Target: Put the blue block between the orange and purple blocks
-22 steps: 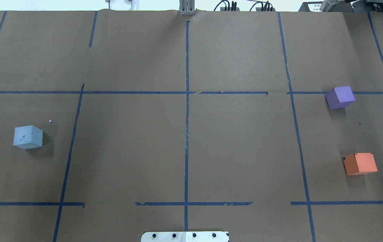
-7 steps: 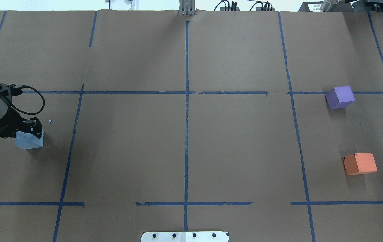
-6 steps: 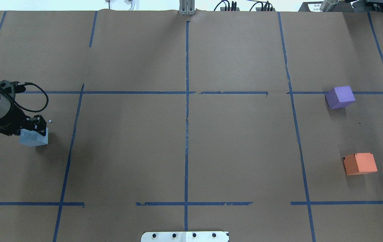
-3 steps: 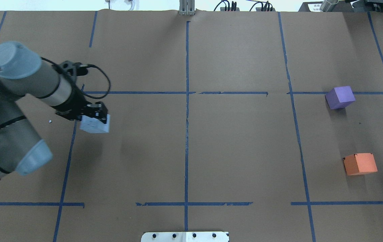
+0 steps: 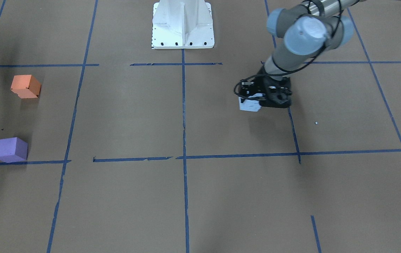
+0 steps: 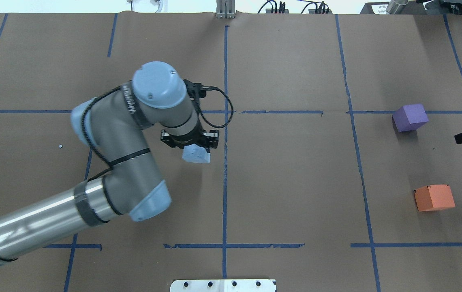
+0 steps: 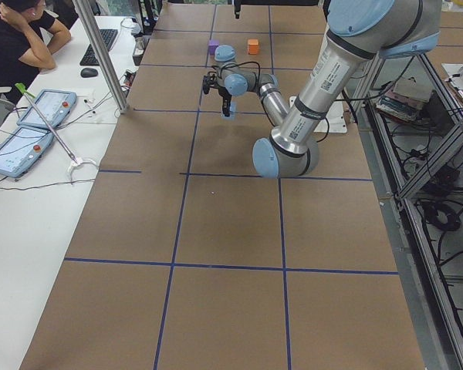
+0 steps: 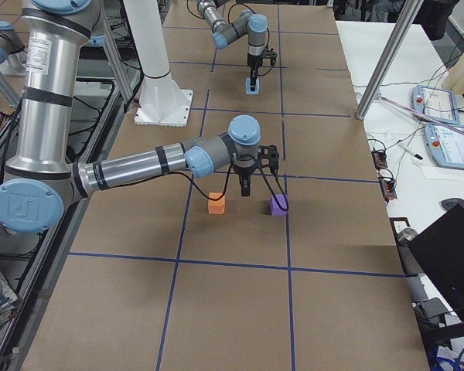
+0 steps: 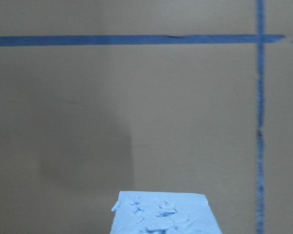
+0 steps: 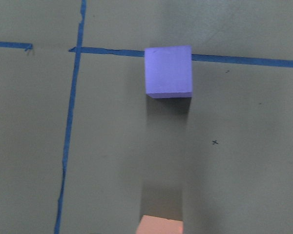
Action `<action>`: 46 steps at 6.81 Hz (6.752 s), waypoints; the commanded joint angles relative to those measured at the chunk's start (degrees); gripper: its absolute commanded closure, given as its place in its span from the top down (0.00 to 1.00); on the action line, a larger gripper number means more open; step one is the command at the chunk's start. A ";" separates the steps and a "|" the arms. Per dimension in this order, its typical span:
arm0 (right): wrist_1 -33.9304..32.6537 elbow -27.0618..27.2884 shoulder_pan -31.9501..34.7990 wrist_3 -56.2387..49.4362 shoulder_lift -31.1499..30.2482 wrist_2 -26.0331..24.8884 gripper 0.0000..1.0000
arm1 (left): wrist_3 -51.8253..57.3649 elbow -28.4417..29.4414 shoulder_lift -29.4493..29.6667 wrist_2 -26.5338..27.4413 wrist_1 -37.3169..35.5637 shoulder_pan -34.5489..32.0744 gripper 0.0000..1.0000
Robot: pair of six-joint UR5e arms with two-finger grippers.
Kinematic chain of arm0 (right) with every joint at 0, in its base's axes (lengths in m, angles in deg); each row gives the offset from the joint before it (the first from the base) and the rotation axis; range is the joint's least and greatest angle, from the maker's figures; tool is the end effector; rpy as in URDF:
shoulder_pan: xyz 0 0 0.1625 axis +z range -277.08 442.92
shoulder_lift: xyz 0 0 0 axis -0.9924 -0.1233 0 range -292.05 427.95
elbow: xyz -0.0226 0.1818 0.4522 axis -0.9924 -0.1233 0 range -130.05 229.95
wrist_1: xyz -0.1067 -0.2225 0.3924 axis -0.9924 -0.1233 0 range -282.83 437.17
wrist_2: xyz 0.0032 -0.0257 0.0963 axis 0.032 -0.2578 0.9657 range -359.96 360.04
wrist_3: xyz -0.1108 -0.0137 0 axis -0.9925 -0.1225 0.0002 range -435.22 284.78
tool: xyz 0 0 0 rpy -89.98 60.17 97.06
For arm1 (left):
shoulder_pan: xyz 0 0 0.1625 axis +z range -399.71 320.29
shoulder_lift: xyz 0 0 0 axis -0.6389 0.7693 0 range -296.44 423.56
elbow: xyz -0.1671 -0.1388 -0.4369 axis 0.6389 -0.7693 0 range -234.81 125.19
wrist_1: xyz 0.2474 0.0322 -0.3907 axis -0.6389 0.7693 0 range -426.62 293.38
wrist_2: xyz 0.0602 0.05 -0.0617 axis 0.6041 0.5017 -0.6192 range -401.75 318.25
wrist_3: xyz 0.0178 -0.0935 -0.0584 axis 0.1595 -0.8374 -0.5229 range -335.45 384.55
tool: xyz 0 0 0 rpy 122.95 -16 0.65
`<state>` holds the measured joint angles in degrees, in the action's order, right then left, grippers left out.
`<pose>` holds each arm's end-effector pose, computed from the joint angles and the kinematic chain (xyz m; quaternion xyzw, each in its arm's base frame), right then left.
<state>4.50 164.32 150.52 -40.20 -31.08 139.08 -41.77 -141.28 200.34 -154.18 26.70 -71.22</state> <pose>-0.1357 -0.4578 0.5346 0.0332 -0.4722 -0.0200 0.8806 0.6537 -0.5071 0.1910 0.0213 0.4264 0.0152 0.9041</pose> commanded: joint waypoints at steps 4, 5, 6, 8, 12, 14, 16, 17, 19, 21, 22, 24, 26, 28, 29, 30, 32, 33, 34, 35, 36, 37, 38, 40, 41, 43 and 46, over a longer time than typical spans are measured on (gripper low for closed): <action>4.55 -0.65 -20.98 33.92 16.11 -11.83 1.00 | -1.53 14.14 7.98 5.19 3.28 3.82 0.99; 4.46 -2.04 -25.28 39.11 20.50 -16.30 1.00 | -1.79 13.18 8.15 6.08 3.10 3.83 1.00; 4.38 -3.71 -29.24 44.21 24.37 -20.00 1.00 | -1.87 9.35 7.80 6.18 2.66 1.92 1.00; 4.20 -10.27 -34.01 48.90 33.14 -25.98 1.00 | -1.79 -10.00 -5.29 6.00 1.70 -3.53 1.00; 2.28 -28.12 -35.69 51.03 50.91 -29.26 1.00 | -1.17 -30.06 -22.69 0.47 1.61 -11.81 1.00; -4.83 -29.91 -38.32 49.89 54.19 -33.10 1.00 | -1.17 -30.42 -23.05 0.47 1.69 -11.81 1.00; -5.12 -32.29 -40.70 48.14 54.82 -36.29 0.99 | -1.26 -30.86 -23.05 0.47 1.61 -11.81 1.00; -8.16 -32.29 -41.23 46.39 55.25 -36.99 0.87 | -1.43 -31.38 -23.40 0.47 1.61 -11.90 1.00; -9.34 -32.38 -41.94 41.89 55.52 -39.63 0.40 | -1.70 -31.91 -23.93 0.47 1.61 -11.81 1.00; -9.77 -31.86 -40.98 38.30 56.05 -42.00 0.07 | -1.79 -32.26 -24.63 0.47 1.61 -11.81 1.00; -11.78 -28.46 -39.23 38.02 54.13 -41.75 0.07 | -1.79 -32.27 -24.63 0.47 1.61 -11.81 1.00; -11.97 -12.07 -36.94 35.23 39.07 -41.04 0.07 | -1.79 -32.35 -24.81 0.47 1.61 -11.81 1.00; -11.28 0.36 -27.32 25.18 20.20 -29.50 0.08 | -1.79 -32.61 -26.03 0.64 1.69 -11.81 1.00; -8.22 1.29 -19.64 14.50 6.98 -26.29 0.10 | -1.96 -32.88 -26.04 0.82 1.69 -11.73 1.00; -3.50 -3.67 -17.18 14.03 4.65 -23.75 0.10 | -1.96 -32.97 -26.04 0.90 1.69 -11.72 1.00; 1.95 -6.86 -16.72 14.29 3.15 -21.29 0.10 | -2.05 -32.97 -26.04 0.90 1.69 -11.64 1.00; 2.62 -12.14 -16.71 14.47 2.96 -21.00 0.13 | -2.05 -33.32 -26.04 0.99 1.69 -11.55 1.00; 2.62 -12.51 -16.71 14.47 3.05 -20.91 0.14 | -2.57 -33.32 -25.86 0.99 1.69 -11.55 1.00; 2.62 -12.69 -16.80 14.47 3.14 -20.91 0.27 | -3.88 -33.32 -25.95 1.08 1.69 -11.37 1.00; 2.62 -12.69 -16.89 14.55 3.49 -20.91 0.53 | -3.98 -33.41 -25.86 1.08 1.69 -11.37 1.00; 2.70 -11.99 -16.80 14.73 3.84 -20.91 1.00 | -3.99 -33.41 -25.86 1.08 1.69 -11.37 1.00; 2.70 -11.64 -16.71 14.47 3.93 -20.91 1.00 | -3.99 -33.41 -25.86 1.17 1.69 -11.37 1.00; 2.79 -10.94 -16.54 14.12 3.84 -20.91 1.00 | -4.07 -33.41 -25.86 1.26 1.69 -11.37 1.00; 2.71 -2.90 -13.14 13.68 -1.13 -20.56 1.00 | -4.07 -33.58 -25.95 1.26 1.69 -11.55 1.00; 2.70 1.85 -9.46 13.41 -4.48 -20.47 1.00 | -4.07 -33.58 -26.04 1.26 1.61 -11.55 1.00; 1.92 2.09 4.82 3.73 -5.48 -7.89 1.00 | -2.94 -33.50 -30.06 1.17 1.69 -11.55 1.00; 1.91 -5.80 15.70 -17.73 -7.85 -4.21 1.00 | 17.66 -38.66 -42.78 0.12 1.61 -15.65 1.00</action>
<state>6.37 161.86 163.04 -50.34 -38.50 134.21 -31.58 -177.78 162.92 -153.36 28.33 -84.30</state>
